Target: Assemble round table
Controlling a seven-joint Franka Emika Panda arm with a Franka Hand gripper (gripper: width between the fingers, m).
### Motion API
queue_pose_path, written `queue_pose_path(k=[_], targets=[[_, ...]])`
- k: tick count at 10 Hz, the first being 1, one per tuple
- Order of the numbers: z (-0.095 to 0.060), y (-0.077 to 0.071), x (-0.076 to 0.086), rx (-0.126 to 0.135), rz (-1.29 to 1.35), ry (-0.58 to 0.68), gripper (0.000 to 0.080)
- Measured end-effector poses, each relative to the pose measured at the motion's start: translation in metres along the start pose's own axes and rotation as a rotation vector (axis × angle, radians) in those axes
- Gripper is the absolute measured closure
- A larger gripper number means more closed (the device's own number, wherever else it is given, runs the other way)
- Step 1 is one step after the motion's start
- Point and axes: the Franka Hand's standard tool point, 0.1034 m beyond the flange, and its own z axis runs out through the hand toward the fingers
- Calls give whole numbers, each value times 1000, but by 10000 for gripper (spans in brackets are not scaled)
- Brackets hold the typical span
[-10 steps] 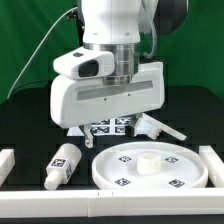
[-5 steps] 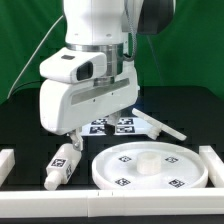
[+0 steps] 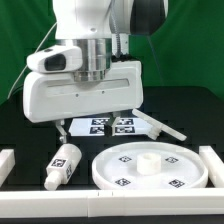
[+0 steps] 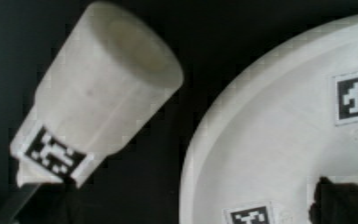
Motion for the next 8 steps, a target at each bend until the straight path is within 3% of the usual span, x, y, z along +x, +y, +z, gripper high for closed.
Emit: queue_pose_path(k=[4, 6, 8], targets=[[1, 1, 0, 9, 234, 3, 151], [13, 21, -12, 21, 379, -15, 151], [29, 28, -16, 2, 361, -11, 151]])
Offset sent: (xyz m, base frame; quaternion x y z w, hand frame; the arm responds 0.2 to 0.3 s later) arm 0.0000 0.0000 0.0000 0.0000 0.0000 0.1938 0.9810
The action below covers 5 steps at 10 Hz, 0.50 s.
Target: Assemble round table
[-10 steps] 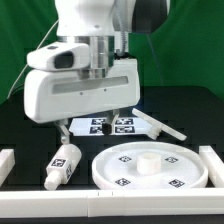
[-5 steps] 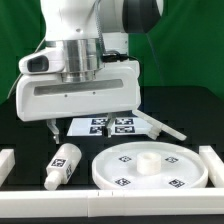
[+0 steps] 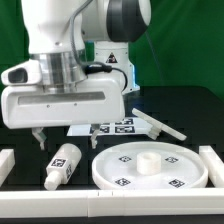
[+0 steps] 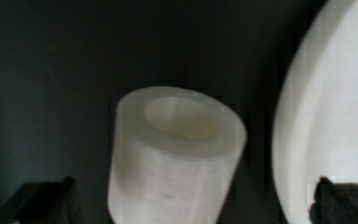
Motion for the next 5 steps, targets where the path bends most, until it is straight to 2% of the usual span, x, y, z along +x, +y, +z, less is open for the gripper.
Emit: queue_pose_path(k=[2, 4, 5], targets=[[15, 6, -4, -16, -9, 6, 151], [18, 7, -4, -23, -20, 15, 151], [19, 7, -4, -23, -20, 14, 238]])
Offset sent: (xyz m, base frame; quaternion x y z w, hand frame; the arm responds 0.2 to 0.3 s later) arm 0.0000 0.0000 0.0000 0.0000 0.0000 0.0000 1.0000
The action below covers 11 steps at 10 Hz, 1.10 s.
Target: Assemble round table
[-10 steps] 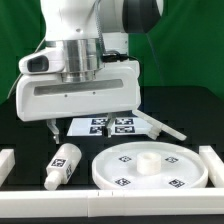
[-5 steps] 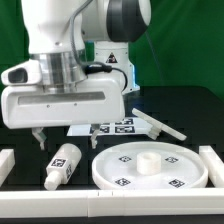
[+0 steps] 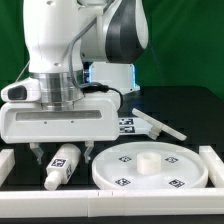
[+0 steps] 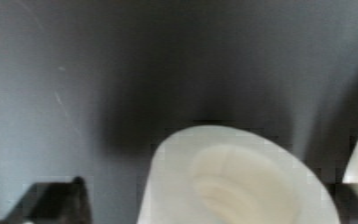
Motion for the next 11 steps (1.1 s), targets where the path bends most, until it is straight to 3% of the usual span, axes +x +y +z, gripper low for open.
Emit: queue_pose_path(k=[1, 4, 6, 7, 9, 11], targets=[[0, 0, 0, 0, 0, -1, 374], [-1, 1, -1, -1, -54, 1, 395], [-29, 13, -29, -4, -262, 8, 395], [-41, 21, -34, -7, -415, 8, 395], [-41, 22, -40, -13, -700, -1, 394], [-40, 24, -41, -17, -804, -9, 393]])
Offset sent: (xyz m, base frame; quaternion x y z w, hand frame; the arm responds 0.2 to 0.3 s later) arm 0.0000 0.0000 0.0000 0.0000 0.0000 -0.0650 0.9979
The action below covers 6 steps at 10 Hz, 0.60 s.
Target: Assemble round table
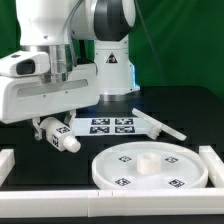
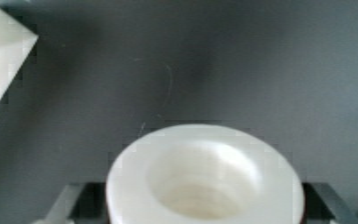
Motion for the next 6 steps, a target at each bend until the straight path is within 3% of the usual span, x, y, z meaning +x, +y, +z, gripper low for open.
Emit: queue_pose_path(k=[1, 3, 5, 6], targets=[[1, -1, 0, -1, -77, -7, 393], [6, -14, 8, -14, -490, -35, 393], [10, -24, -4, 9, -736, -58, 393], [6, -17, -18, 6, -705, -46, 393]])
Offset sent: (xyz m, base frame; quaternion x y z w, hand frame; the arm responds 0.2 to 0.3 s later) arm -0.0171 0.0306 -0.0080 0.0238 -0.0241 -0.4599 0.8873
